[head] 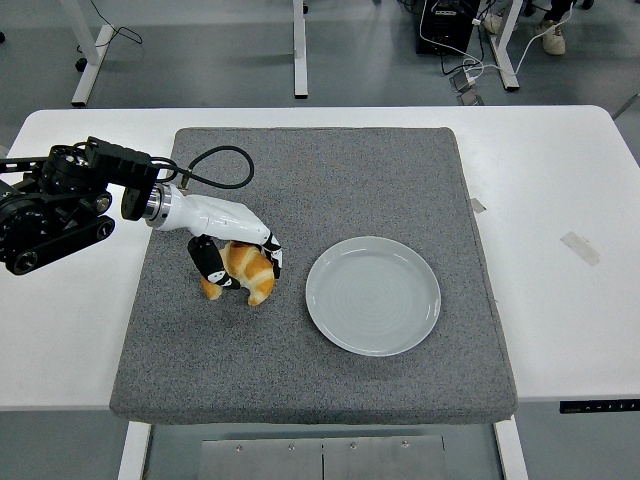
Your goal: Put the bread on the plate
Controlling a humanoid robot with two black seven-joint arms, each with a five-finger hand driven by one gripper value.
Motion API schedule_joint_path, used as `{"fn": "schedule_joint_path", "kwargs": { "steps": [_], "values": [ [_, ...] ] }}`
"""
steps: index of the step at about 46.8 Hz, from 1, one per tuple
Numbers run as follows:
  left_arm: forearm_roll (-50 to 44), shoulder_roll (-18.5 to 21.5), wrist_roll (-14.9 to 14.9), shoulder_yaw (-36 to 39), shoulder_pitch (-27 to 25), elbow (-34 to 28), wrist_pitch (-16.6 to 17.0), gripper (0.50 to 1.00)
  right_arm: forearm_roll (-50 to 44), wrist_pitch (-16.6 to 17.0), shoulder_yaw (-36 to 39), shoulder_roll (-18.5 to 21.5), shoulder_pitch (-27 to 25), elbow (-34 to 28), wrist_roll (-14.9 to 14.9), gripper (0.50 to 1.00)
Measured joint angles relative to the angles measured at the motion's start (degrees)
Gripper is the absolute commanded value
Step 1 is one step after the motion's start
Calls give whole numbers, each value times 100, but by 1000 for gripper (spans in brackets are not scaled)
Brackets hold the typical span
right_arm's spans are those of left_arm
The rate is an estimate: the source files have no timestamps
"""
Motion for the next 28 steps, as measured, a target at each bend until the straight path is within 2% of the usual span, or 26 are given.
{"fn": "schedule_joint_path", "kwargs": {
  "steps": [19, 28],
  "values": [
    [-304, -5, -1, -18, -232, -2, 0, 500, 0, 0, 3, 0, 0, 0, 0, 1000],
    [-617, -53, -1, -10, -497, -3, -1, 500, 0, 0, 0, 0, 0, 1, 0, 1000]
  ]
}}
